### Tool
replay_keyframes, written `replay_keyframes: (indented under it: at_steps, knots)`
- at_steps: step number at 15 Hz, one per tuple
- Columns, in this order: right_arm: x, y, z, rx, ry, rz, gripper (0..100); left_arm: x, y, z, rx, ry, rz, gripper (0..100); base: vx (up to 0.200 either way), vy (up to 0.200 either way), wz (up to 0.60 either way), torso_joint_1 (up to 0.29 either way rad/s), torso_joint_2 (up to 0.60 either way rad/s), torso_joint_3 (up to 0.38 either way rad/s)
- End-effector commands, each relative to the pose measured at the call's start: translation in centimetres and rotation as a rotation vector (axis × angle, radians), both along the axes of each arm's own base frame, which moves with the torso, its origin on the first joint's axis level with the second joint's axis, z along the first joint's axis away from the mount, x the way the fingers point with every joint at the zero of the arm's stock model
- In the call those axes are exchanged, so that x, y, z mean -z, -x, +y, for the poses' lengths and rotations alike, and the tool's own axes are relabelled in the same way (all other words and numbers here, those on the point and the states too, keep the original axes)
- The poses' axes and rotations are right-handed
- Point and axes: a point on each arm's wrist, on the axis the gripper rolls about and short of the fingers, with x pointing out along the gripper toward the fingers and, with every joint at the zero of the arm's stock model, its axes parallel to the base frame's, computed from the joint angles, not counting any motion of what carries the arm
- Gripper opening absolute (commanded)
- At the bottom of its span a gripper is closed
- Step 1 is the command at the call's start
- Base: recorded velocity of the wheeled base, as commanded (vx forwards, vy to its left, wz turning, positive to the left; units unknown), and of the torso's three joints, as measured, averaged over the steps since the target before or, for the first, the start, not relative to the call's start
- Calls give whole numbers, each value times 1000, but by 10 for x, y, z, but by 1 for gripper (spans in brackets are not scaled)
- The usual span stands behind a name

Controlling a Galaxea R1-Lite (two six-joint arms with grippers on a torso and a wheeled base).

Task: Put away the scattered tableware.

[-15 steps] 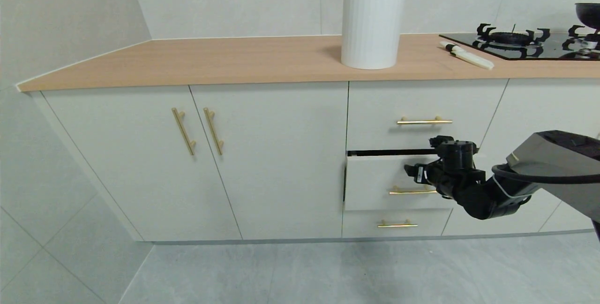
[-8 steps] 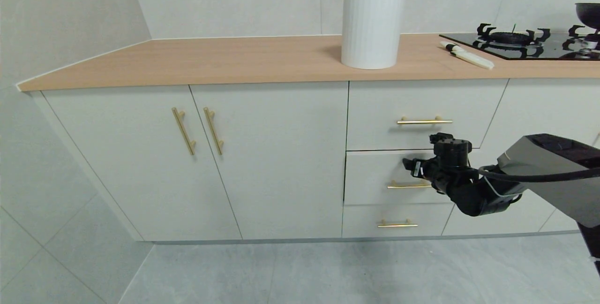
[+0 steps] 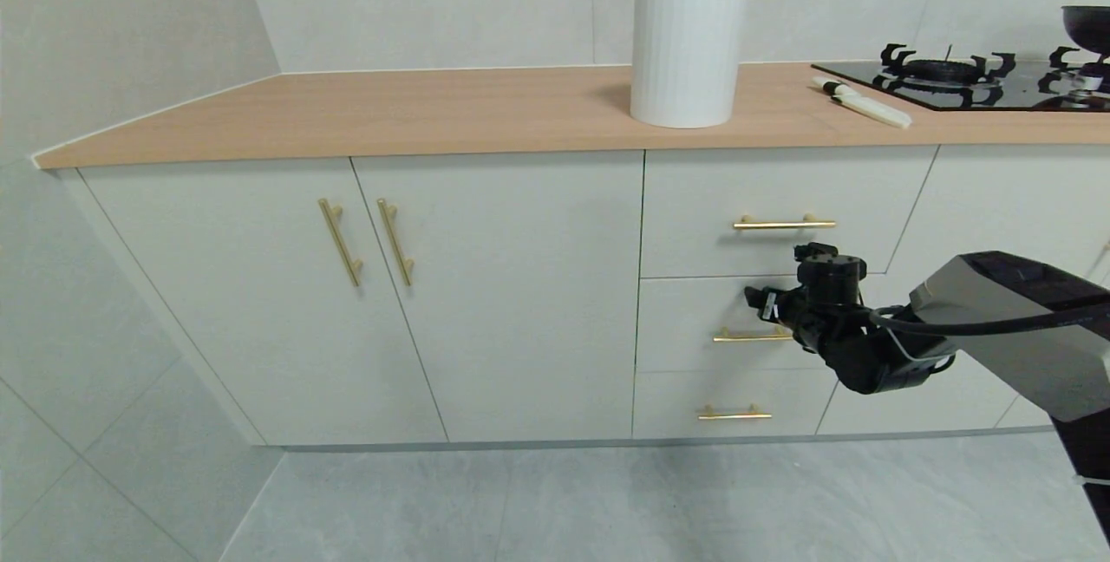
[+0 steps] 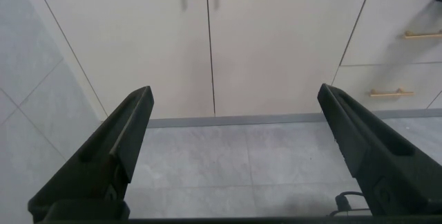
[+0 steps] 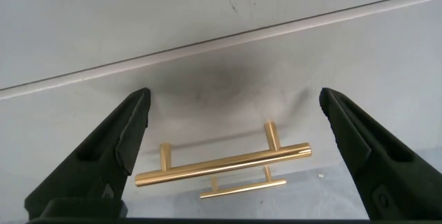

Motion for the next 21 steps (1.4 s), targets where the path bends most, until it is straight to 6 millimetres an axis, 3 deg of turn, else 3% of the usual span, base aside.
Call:
replay_keyframes:
  at_steps: [1, 4, 6, 10, 13, 16, 19, 20, 21]
  knots:
    - [1, -1, 0, 4, 0, -4, 100, 0, 0, 0, 0, 0, 1, 100, 0, 0, 0, 0, 0, 0]
    - [-12, 11, -2, 20, 7, 3, 100, 0, 0, 0, 0, 0, -1, 100, 0, 0, 0, 0, 0, 0]
    - [-40, 46, -6, 0, 19, 35, 100, 0, 0, 0, 0, 0, -1, 100, 0, 0, 0, 0, 0, 0]
    - [-108, 147, -22, -18, 37, 11, 100, 0, 0, 0, 0, 0, 1, 100, 0, 0, 0, 0, 0, 0]
    - [-140, 242, -26, -59, 26, -71, 100, 0, 0, 0, 0, 0, 1, 100, 0, 0, 0, 0, 0, 0]
    - [-156, 319, -44, -51, 106, -201, 100, 0, 0, 0, 0, 0, 1, 100, 0, 0, 0, 0, 0, 0]
    - [-164, 375, -59, 59, 203, -296, 100, 0, 0, 0, 0, 0, 1, 100, 0, 0, 0, 0, 0, 0]
    - [-165, 384, -62, 70, 208, -311, 100, 0, 0, 0, 0, 0, 1, 100, 0, 0, 0, 0, 0, 0]
    - [-167, 415, -69, 83, 208, -347, 100, 0, 0, 0, 0, 0, -1, 100, 0, 0, 0, 0, 0, 0]
